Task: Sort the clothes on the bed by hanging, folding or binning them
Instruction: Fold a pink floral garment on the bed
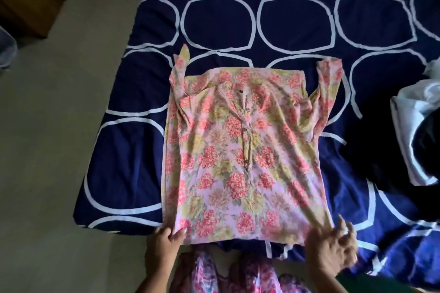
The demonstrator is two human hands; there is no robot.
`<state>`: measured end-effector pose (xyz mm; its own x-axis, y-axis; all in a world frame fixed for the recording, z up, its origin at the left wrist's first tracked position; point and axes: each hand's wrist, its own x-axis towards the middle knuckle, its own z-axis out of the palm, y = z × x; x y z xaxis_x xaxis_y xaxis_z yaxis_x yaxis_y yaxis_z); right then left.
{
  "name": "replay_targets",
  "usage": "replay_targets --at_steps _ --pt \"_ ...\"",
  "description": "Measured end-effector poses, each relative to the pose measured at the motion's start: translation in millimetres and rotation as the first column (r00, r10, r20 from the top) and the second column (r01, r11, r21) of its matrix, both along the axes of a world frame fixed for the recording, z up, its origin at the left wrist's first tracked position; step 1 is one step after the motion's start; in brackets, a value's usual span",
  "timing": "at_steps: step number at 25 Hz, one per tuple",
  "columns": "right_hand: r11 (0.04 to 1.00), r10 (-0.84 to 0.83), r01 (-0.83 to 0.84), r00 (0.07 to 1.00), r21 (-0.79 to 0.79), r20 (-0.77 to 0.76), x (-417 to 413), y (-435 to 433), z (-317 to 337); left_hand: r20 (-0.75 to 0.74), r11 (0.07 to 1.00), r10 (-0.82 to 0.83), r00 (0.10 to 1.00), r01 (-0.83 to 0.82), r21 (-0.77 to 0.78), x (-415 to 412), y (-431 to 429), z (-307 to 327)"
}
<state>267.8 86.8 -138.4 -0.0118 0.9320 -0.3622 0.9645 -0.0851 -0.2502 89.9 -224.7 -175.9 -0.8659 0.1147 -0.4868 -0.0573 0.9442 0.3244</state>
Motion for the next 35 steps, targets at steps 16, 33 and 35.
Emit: replay_targets --at_steps 16,33,35 --pt "0.267 0.952 -0.949 0.287 -0.165 -0.111 -308 -115 -32 0.540 0.643 0.240 0.807 -0.549 0.534 -201 85 32" --pt "0.209 0.894 -0.942 0.293 -0.263 -0.339 -313 -94 -53 0.800 0.601 0.055 0.598 -0.659 0.451 -316 157 24" --pt "0.210 0.890 -0.943 0.294 -0.260 -0.348 -314 -93 -54 0.826 0.382 0.054 0.561 -0.776 0.502 -332 155 21"
